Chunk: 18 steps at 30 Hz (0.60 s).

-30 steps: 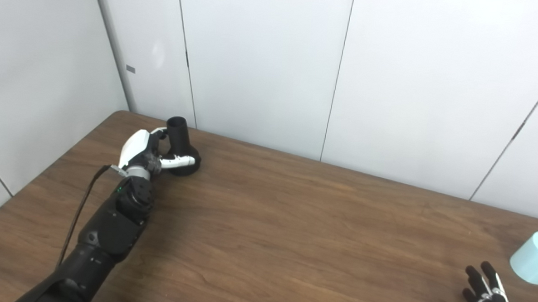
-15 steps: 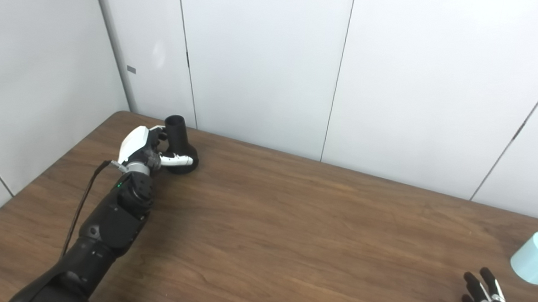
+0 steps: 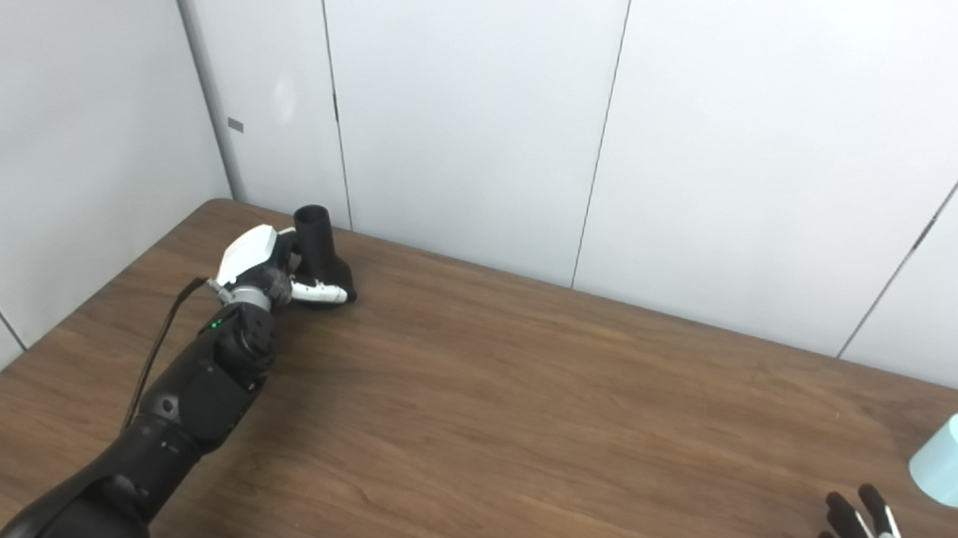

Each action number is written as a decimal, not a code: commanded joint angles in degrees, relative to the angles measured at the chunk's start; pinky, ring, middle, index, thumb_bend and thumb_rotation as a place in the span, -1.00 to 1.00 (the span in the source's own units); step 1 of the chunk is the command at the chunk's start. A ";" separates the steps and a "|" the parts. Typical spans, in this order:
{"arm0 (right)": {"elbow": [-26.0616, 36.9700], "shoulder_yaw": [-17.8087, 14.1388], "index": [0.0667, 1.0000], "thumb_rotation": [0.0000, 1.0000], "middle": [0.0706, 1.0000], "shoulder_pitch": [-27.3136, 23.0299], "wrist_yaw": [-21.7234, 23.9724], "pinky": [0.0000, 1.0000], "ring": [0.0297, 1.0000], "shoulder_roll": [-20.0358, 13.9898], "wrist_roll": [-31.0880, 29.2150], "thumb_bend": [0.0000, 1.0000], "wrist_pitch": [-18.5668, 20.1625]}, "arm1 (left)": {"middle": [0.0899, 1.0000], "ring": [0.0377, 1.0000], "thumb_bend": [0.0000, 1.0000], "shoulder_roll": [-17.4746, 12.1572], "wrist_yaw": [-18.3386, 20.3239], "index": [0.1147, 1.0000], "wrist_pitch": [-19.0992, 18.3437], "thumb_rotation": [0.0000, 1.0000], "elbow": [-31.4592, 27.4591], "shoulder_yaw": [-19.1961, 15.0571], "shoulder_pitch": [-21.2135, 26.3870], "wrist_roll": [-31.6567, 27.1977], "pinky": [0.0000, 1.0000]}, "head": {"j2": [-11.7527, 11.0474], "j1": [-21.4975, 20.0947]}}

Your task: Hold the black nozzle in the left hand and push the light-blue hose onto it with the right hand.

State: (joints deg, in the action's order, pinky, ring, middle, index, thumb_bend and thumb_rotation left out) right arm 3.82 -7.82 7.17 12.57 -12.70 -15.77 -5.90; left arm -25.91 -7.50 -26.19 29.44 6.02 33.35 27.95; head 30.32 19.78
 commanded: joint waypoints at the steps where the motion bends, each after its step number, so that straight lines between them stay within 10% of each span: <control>1: -2.46 0.65 0.92 1.00 0.80 3.70 -0.40 0.84 0.89 1.87 -0.09 0.52 0.77 | 0.62 0.66 0.90 0.56 3.94 0.57 -0.67 -0.44 1.49 0.49 0.84 -0.96 0.56 | 0.06 -0.03; 10: -2.24 0.91 0.95 1.00 0.81 3.86 -0.79 0.85 0.90 1.64 0.91 0.53 0.56 | 0.55 0.50 0.70 0.84 4.79 0.51 0.33 -0.48 2.57 -0.28 0.68 -2.32 0.37 | 0.22 -0.08; 15: -2.19 0.78 0.93 1.00 0.80 3.86 -0.83 0.79 0.86 1.83 0.39 0.50 0.77 | 0.38 0.37 0.61 1.45 4.72 0.30 1.92 -0.86 2.04 -2.72 0.05 -4.79 0.30 | 0.30 -0.17; 18: -2.60 0.60 0.91 1.00 0.79 3.75 -0.89 0.74 0.85 1.91 0.13 0.52 0.70 | 0.24 0.25 0.13 1.78 3.83 -0.06 4.10 -0.93 2.70 -3.33 -0.41 -5.40 0.25 | 0.09 -0.48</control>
State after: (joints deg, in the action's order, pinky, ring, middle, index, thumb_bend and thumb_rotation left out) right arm 4.13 -7.70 7.53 11.78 -12.61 -14.88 -5.86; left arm -26.01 -6.28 -22.61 31.25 1.91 34.23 25.20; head 30.41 19.34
